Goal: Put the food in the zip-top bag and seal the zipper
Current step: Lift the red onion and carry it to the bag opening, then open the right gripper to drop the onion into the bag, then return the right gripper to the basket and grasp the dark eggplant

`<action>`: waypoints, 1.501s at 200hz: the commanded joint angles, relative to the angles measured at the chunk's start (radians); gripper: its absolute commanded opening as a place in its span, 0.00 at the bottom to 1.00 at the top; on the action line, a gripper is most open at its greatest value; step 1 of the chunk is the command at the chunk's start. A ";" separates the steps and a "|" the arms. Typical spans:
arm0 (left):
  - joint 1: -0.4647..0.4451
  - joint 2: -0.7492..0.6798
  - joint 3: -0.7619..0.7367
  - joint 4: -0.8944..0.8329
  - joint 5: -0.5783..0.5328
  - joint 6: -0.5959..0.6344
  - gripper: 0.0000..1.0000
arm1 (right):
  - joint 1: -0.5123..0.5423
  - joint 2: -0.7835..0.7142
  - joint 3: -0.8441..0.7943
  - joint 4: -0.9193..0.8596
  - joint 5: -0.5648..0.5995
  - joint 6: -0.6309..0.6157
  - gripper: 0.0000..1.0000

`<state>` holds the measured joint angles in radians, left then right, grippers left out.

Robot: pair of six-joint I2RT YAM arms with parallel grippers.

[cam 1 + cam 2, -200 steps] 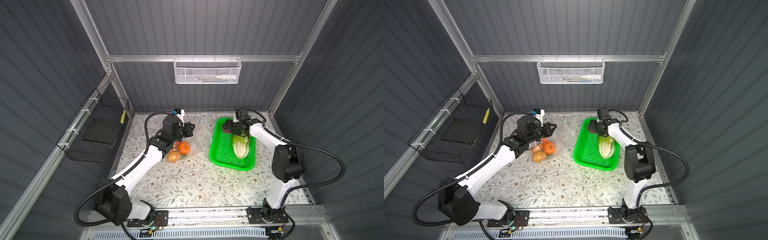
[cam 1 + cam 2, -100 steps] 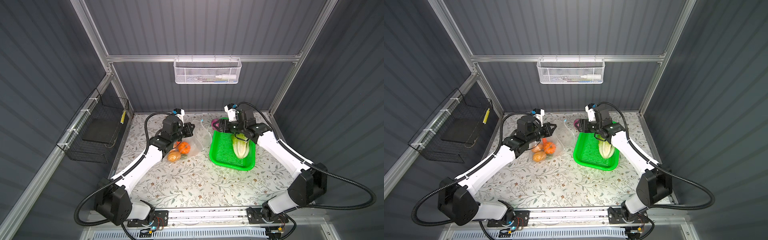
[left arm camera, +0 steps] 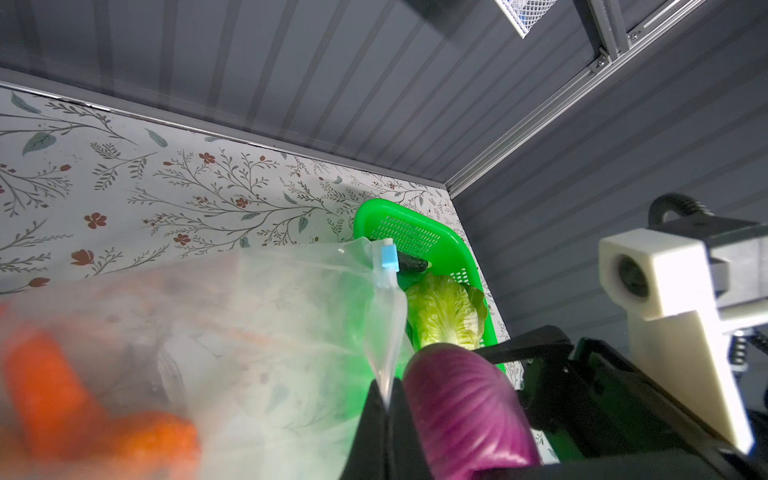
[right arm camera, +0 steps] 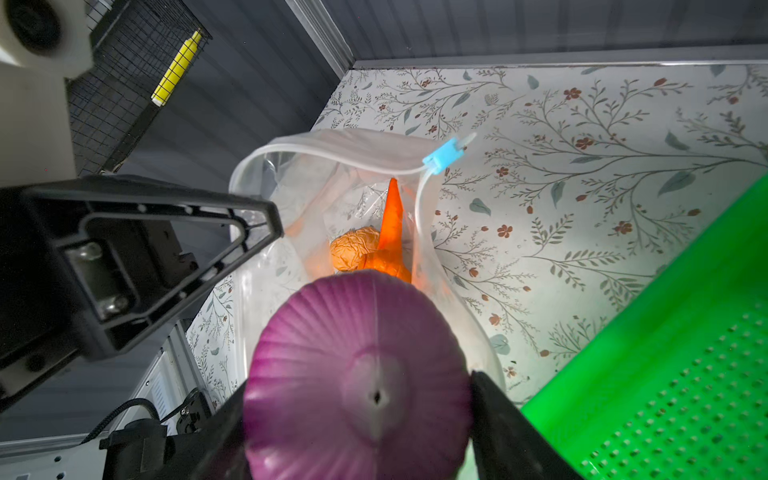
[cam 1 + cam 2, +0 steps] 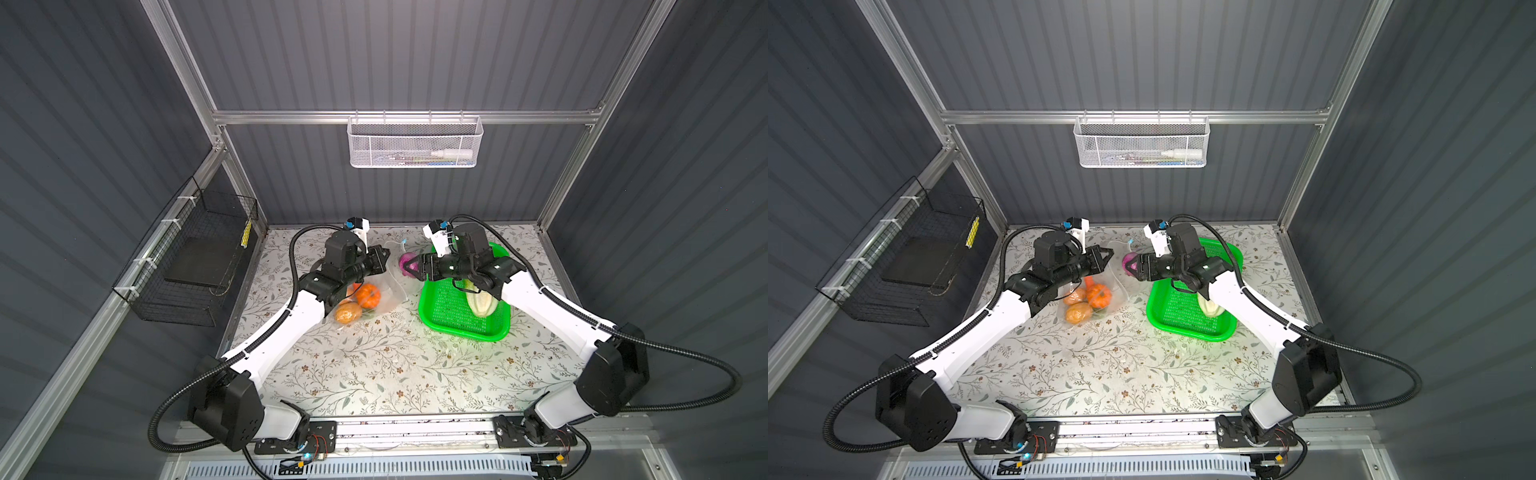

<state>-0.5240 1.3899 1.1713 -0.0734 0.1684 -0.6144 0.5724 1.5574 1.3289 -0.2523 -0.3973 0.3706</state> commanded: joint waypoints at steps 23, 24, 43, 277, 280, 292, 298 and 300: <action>-0.005 -0.009 0.006 0.007 0.030 -0.001 0.00 | 0.019 0.082 0.049 0.013 -0.006 0.004 0.61; -0.005 -0.009 0.006 0.007 0.031 -0.002 0.00 | 0.020 0.084 0.051 0.012 -0.005 0.004 0.61; -0.005 -0.006 0.008 0.009 0.044 -0.002 0.00 | 0.031 0.118 0.076 -0.004 0.021 -0.012 0.60; -0.007 -0.008 0.016 -0.009 -0.024 -0.013 0.00 | -0.031 0.035 0.161 -0.126 0.076 -0.191 0.86; -0.007 -0.007 0.016 -0.008 -0.021 -0.012 0.00 | -0.041 0.035 0.164 -0.131 0.074 -0.204 0.86; -0.006 -0.003 0.016 -0.006 -0.011 -0.012 0.00 | -0.076 0.040 0.186 -0.225 0.088 -0.270 0.86; -0.007 -0.001 0.017 -0.006 -0.007 -0.010 0.00 | -0.092 0.046 0.199 -0.270 0.104 -0.306 0.85; -0.007 -0.001 0.016 -0.006 -0.005 -0.011 0.00 | -0.097 0.048 0.204 -0.284 0.109 -0.315 0.85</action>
<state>-0.5247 1.3895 1.1713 -0.0746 0.1349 -0.6228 0.5335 1.5955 1.4876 -0.3710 -0.3069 0.1982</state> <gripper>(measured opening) 0.045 0.859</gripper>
